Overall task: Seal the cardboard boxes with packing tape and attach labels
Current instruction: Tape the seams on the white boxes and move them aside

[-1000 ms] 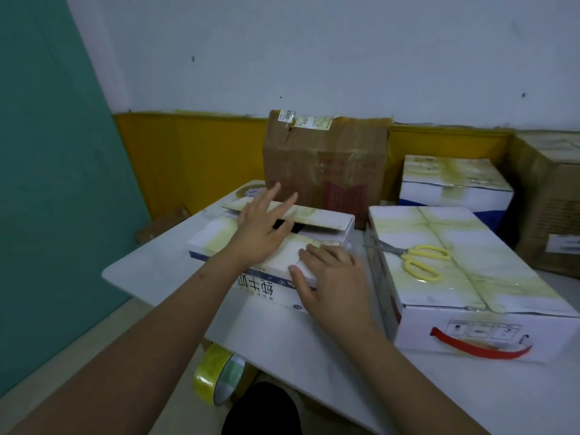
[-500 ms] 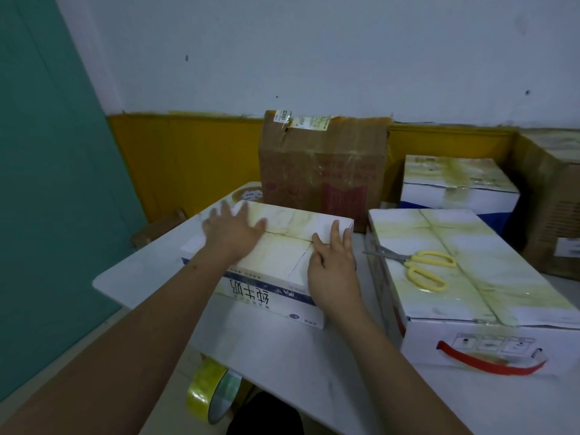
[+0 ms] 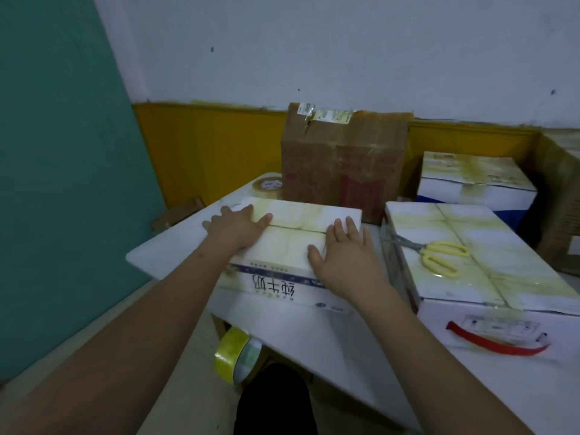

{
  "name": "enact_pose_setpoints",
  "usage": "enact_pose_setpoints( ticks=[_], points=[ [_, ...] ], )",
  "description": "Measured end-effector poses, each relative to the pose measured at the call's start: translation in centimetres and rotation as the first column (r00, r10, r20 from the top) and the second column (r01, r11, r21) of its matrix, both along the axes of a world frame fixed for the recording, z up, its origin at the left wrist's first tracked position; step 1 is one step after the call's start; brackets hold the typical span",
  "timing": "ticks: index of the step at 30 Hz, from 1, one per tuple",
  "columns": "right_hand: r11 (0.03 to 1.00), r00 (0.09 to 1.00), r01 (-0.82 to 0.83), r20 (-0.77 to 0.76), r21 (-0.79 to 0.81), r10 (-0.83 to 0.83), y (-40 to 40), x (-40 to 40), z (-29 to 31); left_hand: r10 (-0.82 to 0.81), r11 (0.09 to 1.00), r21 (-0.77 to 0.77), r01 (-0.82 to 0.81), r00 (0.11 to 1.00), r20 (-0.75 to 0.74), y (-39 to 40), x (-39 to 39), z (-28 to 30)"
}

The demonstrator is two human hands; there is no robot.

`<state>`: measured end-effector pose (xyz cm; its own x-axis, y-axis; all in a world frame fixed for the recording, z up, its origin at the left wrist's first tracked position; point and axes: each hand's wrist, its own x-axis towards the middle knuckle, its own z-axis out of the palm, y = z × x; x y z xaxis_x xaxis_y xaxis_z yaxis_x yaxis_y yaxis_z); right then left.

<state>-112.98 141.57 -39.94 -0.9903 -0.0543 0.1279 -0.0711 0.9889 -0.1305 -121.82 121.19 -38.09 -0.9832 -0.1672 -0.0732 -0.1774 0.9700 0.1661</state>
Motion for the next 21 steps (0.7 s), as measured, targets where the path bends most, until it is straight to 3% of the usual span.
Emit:
enact_pose_setpoints(
  ticks=[2, 3, 5, 6, 7, 9, 10, 12, 14, 17, 19, 21],
  points=[
    [0.995, 0.967, -0.082, -0.245, -0.053, 0.067, -0.6, 1.3, 0.2, -0.012, 1.0, -0.018, 0.01, 0.991, -0.133, -1.3, 2.6, 0.6],
    [0.979, 0.899, -0.175, -0.422, -0.105, 0.115, -1.0, 2.2, 0.0, -0.013, 0.999, -0.033, 0.003, 0.949, -0.315, -1.9, 4.8, 0.3],
    [0.886, 0.659, -0.434, -0.728, -0.163, 0.188, -2.3, 4.7, -1.1, 0.054, 0.992, 0.123, 0.039, 0.741, -0.67, -3.0, 10.3, -1.4],
    [0.835, 0.584, -0.536, -0.768, -0.121, 0.264, -3.3, 5.8, -1.8, 0.141, 0.959, 0.273, 0.079, 0.701, -0.699, -3.3, 13.0, -2.4],
    [0.799, 0.555, -0.6, -0.741, -0.041, 0.379, -4.1, 6.5, -2.8, 0.234, 0.901, 0.427, 0.08, 0.739, -0.632, -3.5, 15.0, -3.4],
    [0.745, 0.574, -0.662, -0.587, 0.077, 0.571, -5.2, 6.5, -5.1, 0.343, 0.714, 0.695, -0.082, 0.907, -0.245, -3.7, 16.4, -6.1],
    [0.737, 0.614, -0.672, -0.506, 0.068, 0.606, -5.4, 6.1, -6.2, 0.336, 0.614, 0.769, -0.18, 0.941, -0.047, -3.7, 16.5, -7.1],
    [0.758, 0.718, -0.645, -0.414, -0.097, 0.559, -5.5, 5.4, -7.2, 0.26, 0.409, 0.862, -0.299, 0.944, 0.204, -3.5, 16.5, -8.8],
    [0.765, 0.805, -0.567, -0.399, -0.305, 0.438, -5.2, 5.1, -7.3, 0.175, 0.267, 0.913, -0.308, 0.947, 0.269, -3.3, 16.2, -9.3],
    [0.73, 0.872, -0.485, -0.328, -0.481, 0.364, -4.5, 4.7, -7.4, 0.056, 0.284, 0.877, -0.389, 0.919, 0.389, -3.8, 16.3, -8.1],
    [0.71, 0.892, -0.452, -0.275, -0.539, 0.359, -4.3, 4.7, -7.3, -0.044, 0.255, 0.808, -0.531, 0.828, 0.559, -4.5, 15.8, -6.4],
    [0.709, 0.894, -0.447, -0.251, -0.545, 0.371, -4.3, 5.0, -7.1, -0.087, 0.335, 0.744, -0.578, 0.768, 0.635, -4.8, 15.2, -5.0]
  ],
)
